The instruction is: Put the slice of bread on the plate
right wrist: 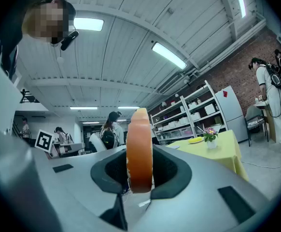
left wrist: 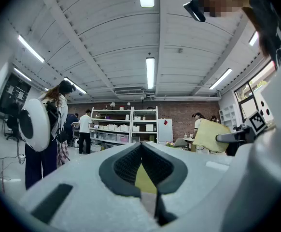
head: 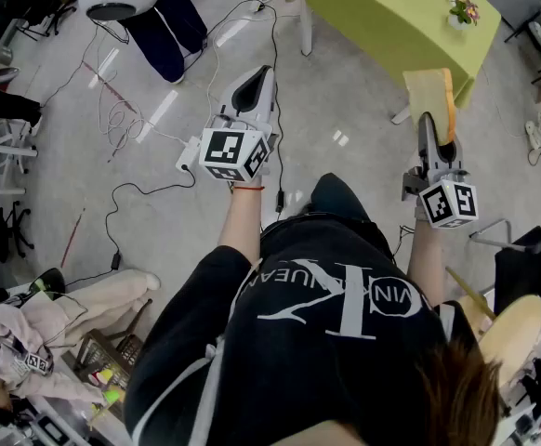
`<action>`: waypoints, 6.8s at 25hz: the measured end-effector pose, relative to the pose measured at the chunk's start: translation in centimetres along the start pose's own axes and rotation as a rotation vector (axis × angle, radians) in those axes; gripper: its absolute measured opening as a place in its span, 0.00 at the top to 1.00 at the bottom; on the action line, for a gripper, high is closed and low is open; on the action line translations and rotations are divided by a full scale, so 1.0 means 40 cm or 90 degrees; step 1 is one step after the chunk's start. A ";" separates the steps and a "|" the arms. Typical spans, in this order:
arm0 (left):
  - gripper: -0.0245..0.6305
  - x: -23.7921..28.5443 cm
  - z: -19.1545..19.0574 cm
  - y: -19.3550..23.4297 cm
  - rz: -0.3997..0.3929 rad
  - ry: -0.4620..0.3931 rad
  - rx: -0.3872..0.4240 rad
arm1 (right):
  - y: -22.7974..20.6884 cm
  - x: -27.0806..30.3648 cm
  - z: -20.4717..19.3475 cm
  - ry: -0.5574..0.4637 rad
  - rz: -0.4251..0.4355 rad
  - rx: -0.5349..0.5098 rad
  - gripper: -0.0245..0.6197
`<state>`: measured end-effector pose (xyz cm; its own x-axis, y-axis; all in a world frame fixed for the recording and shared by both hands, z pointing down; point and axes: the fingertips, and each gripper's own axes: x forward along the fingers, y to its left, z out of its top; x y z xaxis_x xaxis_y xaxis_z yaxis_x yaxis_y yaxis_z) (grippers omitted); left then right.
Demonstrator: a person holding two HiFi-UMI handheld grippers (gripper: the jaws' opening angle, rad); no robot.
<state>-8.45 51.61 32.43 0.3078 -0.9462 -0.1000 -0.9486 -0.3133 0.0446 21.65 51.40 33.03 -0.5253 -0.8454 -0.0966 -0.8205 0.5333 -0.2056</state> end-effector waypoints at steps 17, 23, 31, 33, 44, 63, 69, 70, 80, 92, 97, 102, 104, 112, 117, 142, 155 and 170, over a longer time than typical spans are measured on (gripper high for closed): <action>0.95 0.194 -0.038 0.112 0.008 0.037 -0.009 | -0.105 0.193 -0.005 0.006 -0.018 0.022 0.82; 0.95 0.325 -0.041 0.190 0.017 0.037 -0.009 | -0.157 0.344 -0.022 0.011 0.001 0.029 0.82; 0.95 0.481 -0.046 0.263 0.022 0.036 0.008 | -0.229 0.524 -0.051 0.017 0.022 0.035 0.82; 0.95 0.508 -0.052 0.283 0.028 0.041 0.007 | -0.240 0.563 -0.055 0.022 0.027 0.039 0.82; 0.95 0.612 -0.074 0.345 0.051 0.050 -0.005 | -0.298 0.710 -0.067 0.032 0.055 0.058 0.82; 0.95 0.639 -0.141 0.381 0.058 0.107 -0.026 | -0.347 0.790 -0.109 0.062 0.041 0.105 0.82; 0.95 0.702 -0.146 0.438 0.067 0.098 -0.042 | -0.351 0.864 -0.113 0.063 0.050 0.104 0.82; 0.95 0.720 -0.146 0.439 0.060 0.095 -0.043 | -0.356 0.877 -0.111 0.064 0.053 0.100 0.82; 0.95 0.929 -0.159 0.526 0.027 0.086 -0.058 | -0.433 1.048 -0.091 0.065 0.034 0.087 0.82; 0.95 1.152 -0.188 0.612 -0.034 0.083 -0.062 | -0.493 1.206 -0.102 0.061 0.000 0.080 0.82; 0.95 1.168 -0.197 0.630 -0.045 0.087 -0.076 | -0.480 1.230 -0.109 0.075 -0.009 0.081 0.82; 0.95 1.180 -0.214 0.642 -0.043 0.091 -0.087 | -0.492 1.260 -0.106 0.074 -0.006 0.083 0.82; 0.95 1.186 -0.230 0.649 -0.040 0.099 -0.090 | -0.495 1.272 -0.116 0.080 -0.003 0.086 0.82; 0.95 1.298 -0.230 0.699 -0.039 0.093 -0.085 | -0.555 1.372 -0.122 0.073 -0.004 0.104 0.82; 0.95 1.425 -0.237 0.705 -0.063 0.094 -0.075 | -0.625 1.454 -0.134 0.076 -0.013 0.115 0.82; 0.95 1.819 -0.396 0.674 -0.161 0.165 -0.083 | -0.860 1.684 -0.259 0.156 -0.054 0.195 0.81; 0.95 1.826 -0.404 0.695 -0.166 0.190 -0.083 | -0.833 1.745 -0.308 0.175 -0.053 0.237 0.81; 0.95 1.891 -0.413 0.725 -0.208 0.229 -0.088 | -0.804 1.854 -0.356 0.202 -0.077 0.282 0.81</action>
<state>-11.48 -30.41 42.58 0.6160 -0.7574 0.2165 -0.7873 -0.5826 0.2017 5.87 -28.04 46.36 -0.5313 -0.8133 0.2373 -0.7420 0.3115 -0.5936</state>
